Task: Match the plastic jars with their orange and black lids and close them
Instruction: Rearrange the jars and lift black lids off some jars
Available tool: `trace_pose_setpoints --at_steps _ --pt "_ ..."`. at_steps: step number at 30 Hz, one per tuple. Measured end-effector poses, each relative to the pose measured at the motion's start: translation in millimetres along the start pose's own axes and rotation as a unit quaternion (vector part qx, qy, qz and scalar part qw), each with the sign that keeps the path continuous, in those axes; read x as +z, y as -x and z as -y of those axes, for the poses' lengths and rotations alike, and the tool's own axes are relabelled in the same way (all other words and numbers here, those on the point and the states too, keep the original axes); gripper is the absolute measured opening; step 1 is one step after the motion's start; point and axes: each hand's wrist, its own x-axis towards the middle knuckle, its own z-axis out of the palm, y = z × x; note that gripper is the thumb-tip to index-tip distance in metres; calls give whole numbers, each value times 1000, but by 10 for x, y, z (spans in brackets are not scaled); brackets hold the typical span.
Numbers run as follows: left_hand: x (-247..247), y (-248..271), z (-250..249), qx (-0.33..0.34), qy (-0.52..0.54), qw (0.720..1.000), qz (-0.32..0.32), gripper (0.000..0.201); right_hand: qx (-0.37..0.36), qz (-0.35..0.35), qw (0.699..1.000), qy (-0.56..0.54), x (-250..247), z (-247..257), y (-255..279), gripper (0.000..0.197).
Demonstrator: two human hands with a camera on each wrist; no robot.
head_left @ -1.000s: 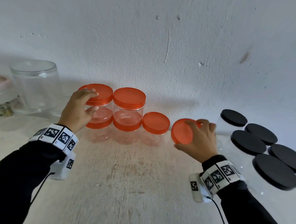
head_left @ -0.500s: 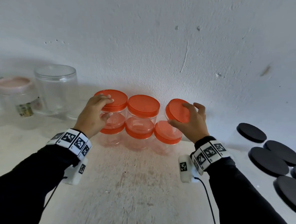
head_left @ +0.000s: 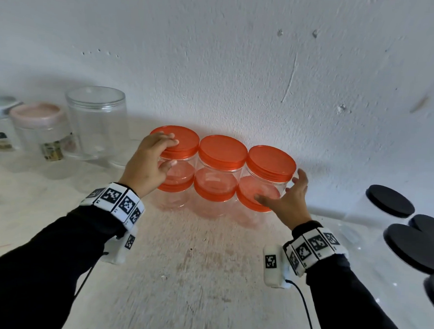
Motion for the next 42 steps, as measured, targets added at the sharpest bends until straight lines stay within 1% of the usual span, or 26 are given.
trace_pose_setpoints --at_steps 4,8,10,18,22,25,27,28,29,31,32,33,34,37,40,42 --pt "-1 0 -5 2 0 1000 -3 41 45 28 999 2 47 -186 -1 119" --pt "-12 -5 -10 7 -5 1000 -1 41 50 33 998 30 105 -284 -26 105" --pt "-16 -7 -9 5 -4 1000 1 41 48 28 998 37 115 -294 -37 102" --pt "-33 -9 -28 -8 -8 1000 15 42 36 19 998 53 104 -287 -44 98" --pt "-75 -4 -32 -4 -8 999 38 43 47 47 995 80 58 -248 38 107" --pt "-148 -15 -32 -14 7 997 75 50 26 43 992 119 -44 -176 242 106" --pt "-204 -31 -71 -17 5 996 88 58 -14 24 990 136 -167 -98 428 97" --pt "-219 -40 -120 -8 0 997 74 60 -38 11 989 143 -252 -65 537 89" --pt "-235 -46 -178 6 -2 999 45 58 -65 -2 987 146 -329 -28 637 80" --pt "-208 -36 -409 44 22 999 -7 47 -111 -43 983 140 -532 17 858 62" --pt "-179 -10 -565 68 44 997 -16 41 -133 -63 979 139 -632 39 968 53" --pt "-114 21 -746 94 74 993 -12 37 -153 -83 974 143 -752 53 1091 45" --pt "-49 64 -919 115 105 988 3 35 -172 -98 969 149 -851 69 1195 37" --pt "261 234 -1505 163 185 966 84 33 -214 -158 951 159 -1217 49 1510 19" --pt "611 407 -2058 231 222 935 150 30 -227 -206 929 208 -1617 -71 1788 17" --pt "837 511 -2388 281 228 915 179 33 -216 -232 914 253 -1904 -223 1937 17"
